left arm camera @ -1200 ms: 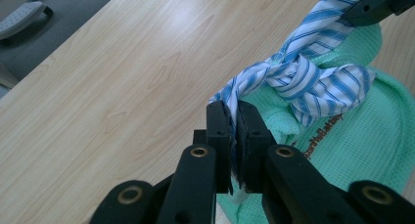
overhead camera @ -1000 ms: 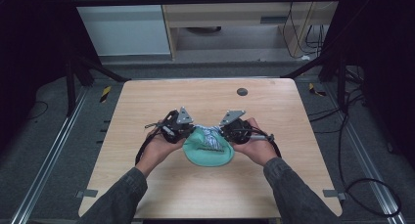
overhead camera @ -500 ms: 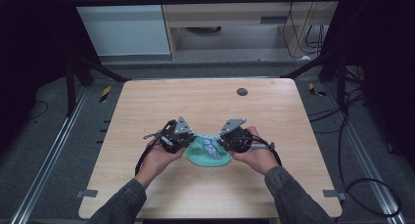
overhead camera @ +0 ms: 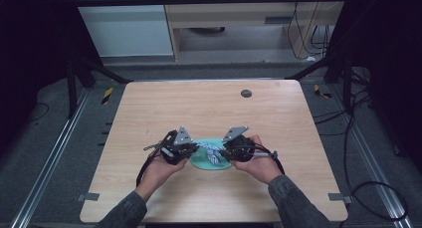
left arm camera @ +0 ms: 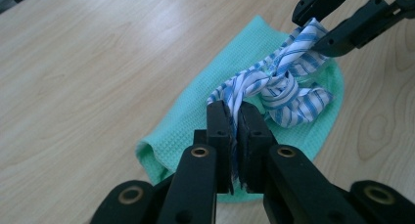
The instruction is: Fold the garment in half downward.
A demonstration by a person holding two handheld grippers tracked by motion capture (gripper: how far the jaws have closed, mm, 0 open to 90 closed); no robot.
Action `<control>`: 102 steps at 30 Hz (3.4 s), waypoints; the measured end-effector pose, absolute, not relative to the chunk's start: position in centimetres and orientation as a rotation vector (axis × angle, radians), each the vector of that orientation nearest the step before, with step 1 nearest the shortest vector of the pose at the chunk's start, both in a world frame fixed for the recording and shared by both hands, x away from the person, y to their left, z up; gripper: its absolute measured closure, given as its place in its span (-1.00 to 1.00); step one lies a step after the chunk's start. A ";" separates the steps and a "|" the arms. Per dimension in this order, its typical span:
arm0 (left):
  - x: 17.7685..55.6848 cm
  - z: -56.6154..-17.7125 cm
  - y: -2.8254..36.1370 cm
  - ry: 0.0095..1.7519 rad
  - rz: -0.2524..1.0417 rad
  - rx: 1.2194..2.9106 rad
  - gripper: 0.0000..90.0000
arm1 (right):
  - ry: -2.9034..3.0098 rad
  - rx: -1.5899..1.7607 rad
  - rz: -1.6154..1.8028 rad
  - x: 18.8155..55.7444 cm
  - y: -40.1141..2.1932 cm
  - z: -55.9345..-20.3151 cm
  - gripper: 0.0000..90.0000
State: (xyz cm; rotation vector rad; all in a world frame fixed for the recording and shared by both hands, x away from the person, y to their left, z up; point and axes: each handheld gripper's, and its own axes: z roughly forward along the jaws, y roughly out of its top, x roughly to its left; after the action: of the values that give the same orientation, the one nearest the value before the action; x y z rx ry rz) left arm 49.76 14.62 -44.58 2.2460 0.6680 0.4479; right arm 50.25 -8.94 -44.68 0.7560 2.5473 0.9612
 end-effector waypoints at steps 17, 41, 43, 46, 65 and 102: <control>47.3 -47.0 16.0 0.693 0.390 2.228 0.82 | 2.583 0.684 0.989 48.1 -8.9 -45.7 0.91; 47.2 -47.3 16.6 0.696 0.351 2.158 0.29 | 2.656 0.538 0.949 45.8 -7.4 -46.0 0.92; 46.9 -47.4 16.6 0.684 0.358 2.160 0.42 | 2.660 0.529 0.939 45.7 -7.3 -46.1 0.93; 46.6 -47.5 16.7 0.676 0.373 2.162 0.66 | 2.664 0.522 0.926 45.6 -7.2 -46.3 0.93; 44.0 -48.7 16.5 0.551 0.367 2.317 0.85 | 2.644 0.495 0.926 44.1 -7.9 -47.6 0.94; 43.4 -47.8 19.0 0.720 0.300 2.201 -0.29 | 2.574 0.731 0.936 43.3 -11.6 -48.6 -0.36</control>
State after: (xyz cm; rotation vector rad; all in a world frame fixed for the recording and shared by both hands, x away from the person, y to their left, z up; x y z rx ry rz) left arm 43.41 19.03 -47.80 2.2015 0.7202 0.3004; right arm 43.31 -11.64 -48.61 0.7312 2.5744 0.9359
